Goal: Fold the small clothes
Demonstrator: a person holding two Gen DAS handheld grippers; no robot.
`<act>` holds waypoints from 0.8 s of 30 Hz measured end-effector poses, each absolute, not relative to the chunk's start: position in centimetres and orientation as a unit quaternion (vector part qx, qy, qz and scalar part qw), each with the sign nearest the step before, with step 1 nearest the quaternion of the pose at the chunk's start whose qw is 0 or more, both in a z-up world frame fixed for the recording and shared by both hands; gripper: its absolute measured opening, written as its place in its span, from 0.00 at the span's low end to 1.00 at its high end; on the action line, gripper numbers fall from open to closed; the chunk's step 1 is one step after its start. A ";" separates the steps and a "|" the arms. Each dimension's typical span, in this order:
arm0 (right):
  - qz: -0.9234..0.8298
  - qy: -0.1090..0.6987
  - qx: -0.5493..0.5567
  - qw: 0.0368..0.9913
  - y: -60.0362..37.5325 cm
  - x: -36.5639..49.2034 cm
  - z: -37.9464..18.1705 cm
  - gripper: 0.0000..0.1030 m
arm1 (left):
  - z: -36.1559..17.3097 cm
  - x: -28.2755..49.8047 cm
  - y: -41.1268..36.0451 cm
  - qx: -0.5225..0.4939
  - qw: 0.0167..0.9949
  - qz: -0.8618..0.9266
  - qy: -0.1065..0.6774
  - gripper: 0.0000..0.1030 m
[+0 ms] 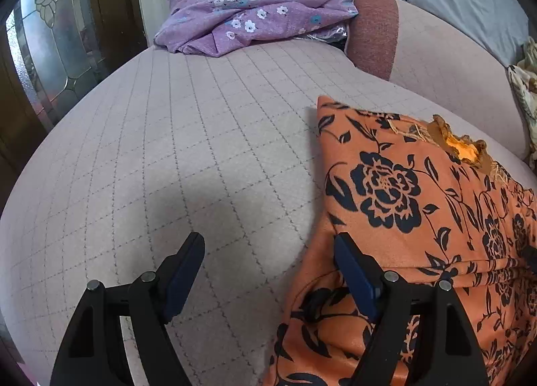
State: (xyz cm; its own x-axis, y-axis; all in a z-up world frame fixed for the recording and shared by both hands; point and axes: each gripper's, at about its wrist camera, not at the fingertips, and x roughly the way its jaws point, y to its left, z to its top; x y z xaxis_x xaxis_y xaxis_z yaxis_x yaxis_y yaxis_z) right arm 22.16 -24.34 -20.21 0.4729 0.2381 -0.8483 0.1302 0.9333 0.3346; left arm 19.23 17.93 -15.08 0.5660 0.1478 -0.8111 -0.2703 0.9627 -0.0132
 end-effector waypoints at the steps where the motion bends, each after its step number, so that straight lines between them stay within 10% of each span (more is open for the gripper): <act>1: 0.034 0.489 0.194 0.850 -24.6 21.7 -19.8 0.71 | -15.1 19.0 17.9 -0.068 0.882 0.119 0.451 0.78; 9: 0.046 0.440 0.179 0.879 -23.5 24.7 -17.4 0.91 | -15.1 19.4 17.0 -0.047 0.888 0.112 0.445 0.78; 24: 0.006 0.446 0.193 0.874 -28.6 8.5 -16.3 0.90 | -14.6 16.7 17.5 -0.081 0.900 0.065 0.422 0.78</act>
State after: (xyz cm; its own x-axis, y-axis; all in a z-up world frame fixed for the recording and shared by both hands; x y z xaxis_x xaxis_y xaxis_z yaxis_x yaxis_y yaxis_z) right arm 8.51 -28.64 -16.34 0.6020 0.1819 -0.7775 0.1624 0.9254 0.3423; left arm 16.69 17.45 -14.60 0.6347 0.0491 -0.7712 -0.1864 0.9782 -0.0911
